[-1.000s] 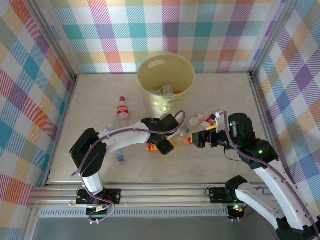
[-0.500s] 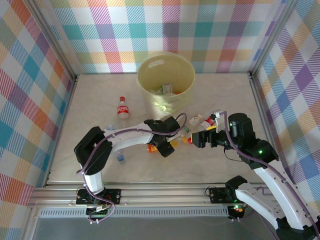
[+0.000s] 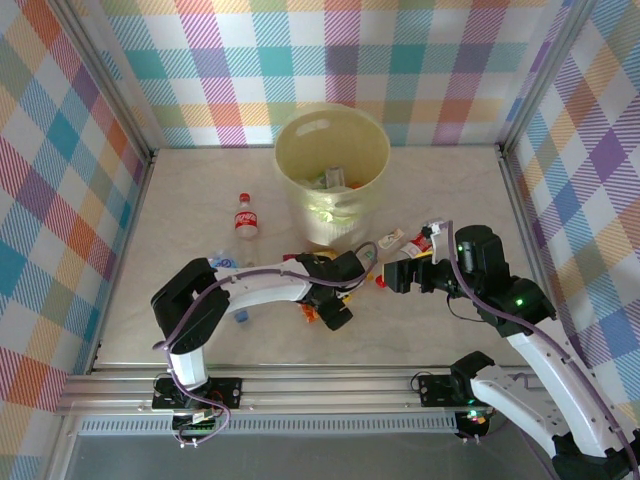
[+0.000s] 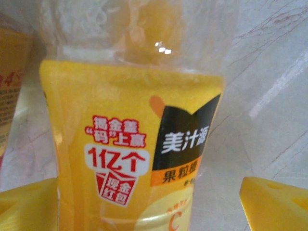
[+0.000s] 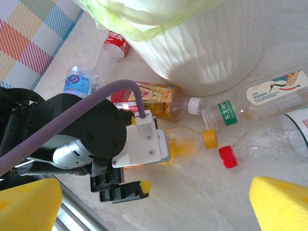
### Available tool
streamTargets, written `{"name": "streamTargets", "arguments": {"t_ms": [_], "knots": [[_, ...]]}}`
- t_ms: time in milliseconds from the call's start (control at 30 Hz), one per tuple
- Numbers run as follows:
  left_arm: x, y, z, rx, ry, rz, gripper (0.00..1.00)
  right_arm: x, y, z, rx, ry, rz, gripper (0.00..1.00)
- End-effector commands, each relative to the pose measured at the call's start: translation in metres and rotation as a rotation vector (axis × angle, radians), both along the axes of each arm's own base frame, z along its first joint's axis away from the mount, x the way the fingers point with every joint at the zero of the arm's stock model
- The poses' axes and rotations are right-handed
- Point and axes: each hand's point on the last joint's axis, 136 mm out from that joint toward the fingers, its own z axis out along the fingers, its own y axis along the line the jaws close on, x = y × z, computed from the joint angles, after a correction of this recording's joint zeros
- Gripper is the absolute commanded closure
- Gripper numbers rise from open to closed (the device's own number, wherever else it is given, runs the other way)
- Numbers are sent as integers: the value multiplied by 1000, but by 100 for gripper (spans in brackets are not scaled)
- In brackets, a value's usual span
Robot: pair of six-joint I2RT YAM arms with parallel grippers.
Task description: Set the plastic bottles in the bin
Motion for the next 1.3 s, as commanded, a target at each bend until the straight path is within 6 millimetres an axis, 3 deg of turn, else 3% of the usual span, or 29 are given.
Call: {"name": "streamTargets", "arguments": {"t_ms": [0, 200, 433, 933, 1200, 1267], "knots": [[-5, 6, 15, -25, -16, 69, 7, -2, 6, 5, 30, -4, 24, 0], [-14, 11, 32, -72, 0, 102, 6, -3, 3, 8, 22, -23, 15, 0], [-10, 7, 45, -102, 8, 150, 4, -4, 2, 12, 36, -32, 14, 0], [11, -23, 2, -109, 68, 167, 9, -10, 0, 12, 51, -39, 12, 0], [7, -22, -10, -109, 89, 190, 20, -11, -2, 9, 50, -38, 5, 0], [6, -19, -11, -115, 78, 199, 29, -10, -1, 8, 50, -36, 7, 0]]}}
